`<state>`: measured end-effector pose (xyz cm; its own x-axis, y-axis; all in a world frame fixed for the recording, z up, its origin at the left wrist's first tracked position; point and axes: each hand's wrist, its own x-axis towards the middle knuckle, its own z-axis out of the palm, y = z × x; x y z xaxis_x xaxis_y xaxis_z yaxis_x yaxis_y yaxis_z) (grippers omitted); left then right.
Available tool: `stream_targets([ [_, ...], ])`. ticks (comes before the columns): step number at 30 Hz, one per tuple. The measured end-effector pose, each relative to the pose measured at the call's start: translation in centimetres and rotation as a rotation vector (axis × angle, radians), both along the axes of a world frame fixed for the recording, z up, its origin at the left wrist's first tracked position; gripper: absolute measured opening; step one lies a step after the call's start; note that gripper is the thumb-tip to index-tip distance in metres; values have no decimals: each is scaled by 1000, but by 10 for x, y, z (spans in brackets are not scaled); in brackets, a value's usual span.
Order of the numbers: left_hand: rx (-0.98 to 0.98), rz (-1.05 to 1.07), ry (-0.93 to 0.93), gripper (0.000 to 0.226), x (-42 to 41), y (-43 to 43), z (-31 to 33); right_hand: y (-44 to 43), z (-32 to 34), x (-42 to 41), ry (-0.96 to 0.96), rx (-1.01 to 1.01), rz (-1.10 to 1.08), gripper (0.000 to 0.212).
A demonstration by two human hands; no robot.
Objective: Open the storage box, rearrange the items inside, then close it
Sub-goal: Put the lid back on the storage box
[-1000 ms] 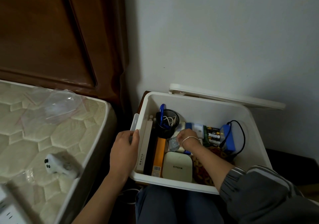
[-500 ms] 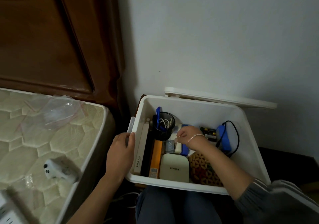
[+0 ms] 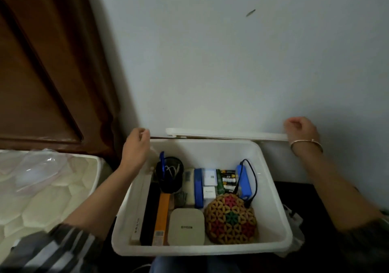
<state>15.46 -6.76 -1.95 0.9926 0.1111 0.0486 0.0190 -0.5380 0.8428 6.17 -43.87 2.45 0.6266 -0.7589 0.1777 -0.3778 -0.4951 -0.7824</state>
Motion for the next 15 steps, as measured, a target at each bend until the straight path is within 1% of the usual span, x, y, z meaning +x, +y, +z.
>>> stream_targets([
  [1,-14,16,24,38,9,-10,2,-2,-2,8,34,37,6,28],
  [3,0,4,80,40,24,-27,2,-3,-7,24,169,51,64,38],
  [6,53,-50,201,49,41,-47,-5,-3,-17,39,376,-42,131,50],
  [8,99,-56,243,53,47,-55,-12,-11,-23,44,486,-134,107,51],
  [9,122,-52,258,55,49,-57,-14,-17,-25,44,511,-163,79,50],
  [11,161,-34,282,59,52,-62,-16,-32,-29,41,475,-120,27,48],
  [13,146,-23,295,60,54,-67,-16,-46,-36,34,370,21,14,47],
  [15,106,-28,309,61,56,-73,-15,-53,-43,28,322,159,18,51],
])
